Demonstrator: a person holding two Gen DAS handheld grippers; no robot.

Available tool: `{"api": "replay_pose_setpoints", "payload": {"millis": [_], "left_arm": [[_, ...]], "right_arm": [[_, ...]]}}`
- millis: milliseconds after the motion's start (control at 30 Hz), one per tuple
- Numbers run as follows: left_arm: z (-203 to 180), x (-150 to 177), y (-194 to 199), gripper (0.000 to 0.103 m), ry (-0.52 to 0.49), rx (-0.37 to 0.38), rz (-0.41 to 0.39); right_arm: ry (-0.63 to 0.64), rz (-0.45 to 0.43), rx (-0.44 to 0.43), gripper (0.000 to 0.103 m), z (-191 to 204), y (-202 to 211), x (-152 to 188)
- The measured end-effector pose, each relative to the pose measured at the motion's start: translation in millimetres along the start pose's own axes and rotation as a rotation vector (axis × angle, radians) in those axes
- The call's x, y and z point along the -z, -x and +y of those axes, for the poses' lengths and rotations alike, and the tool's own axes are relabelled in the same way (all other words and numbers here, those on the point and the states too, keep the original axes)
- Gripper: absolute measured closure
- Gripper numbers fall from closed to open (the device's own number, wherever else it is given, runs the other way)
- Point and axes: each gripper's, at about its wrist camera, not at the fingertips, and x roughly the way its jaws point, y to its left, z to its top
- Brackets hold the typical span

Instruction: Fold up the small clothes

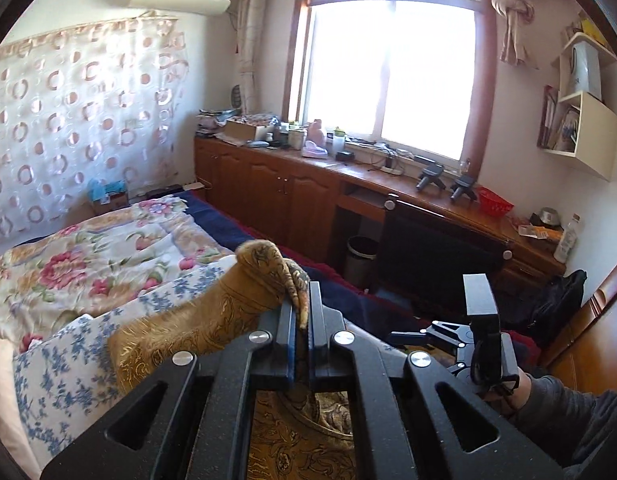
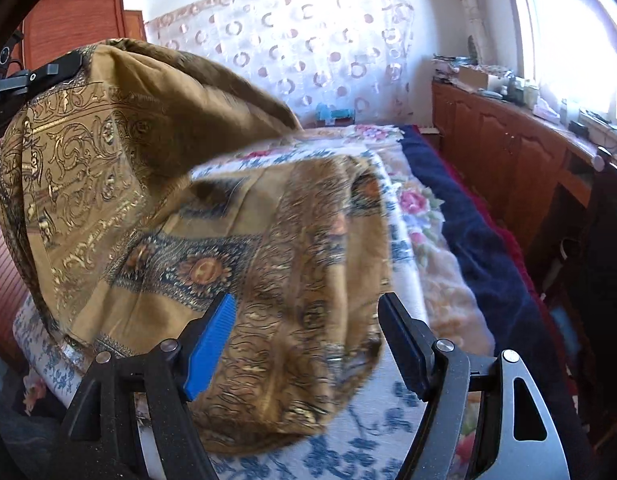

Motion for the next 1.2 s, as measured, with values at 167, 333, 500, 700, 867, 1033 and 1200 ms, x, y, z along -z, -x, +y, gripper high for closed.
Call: {"api": "replay_pose_setpoints", "payload": {"millis": [167, 333, 500, 700, 867, 1033, 1200], "left_arm": [[-1, 8, -31, 0.083, -0.009, -0.03, 0.09], [4, 14, -32, 0.056, 0.013, -0.038, 0.091], [11, 24, -25, 0.049, 0.003, -0.084, 0.1], [25, 40, -20, 0.024, 0.023, -0.115, 0.1], [36, 56, -19, 0.024, 0.04, -0.17, 0.103], [50, 66, -15, 0.024, 0.082, -0.205, 0.102], [59, 76, -10, 0.024, 0.1, -0.228, 0.1]], "right_arm": [[-0.037, 0.022, -0.011, 0.028, -8, -7, 6], [-0.037, 0.028, -0.004, 0.028, -7, -8, 8], [-0.033, 0.016, 0.004, 0.028, -9, -2, -1], [-0.005, 0.002, 0.017, 0.028, -2, -1, -9], [0.031, -0.008, 0.025, 0.028, 2, -1, -20], [0.063, -0.022, 0.026, 0.028, 10, -5, -35], [0.077, -0.04, 0.01, 0.028, 14, -7, -47]]}}
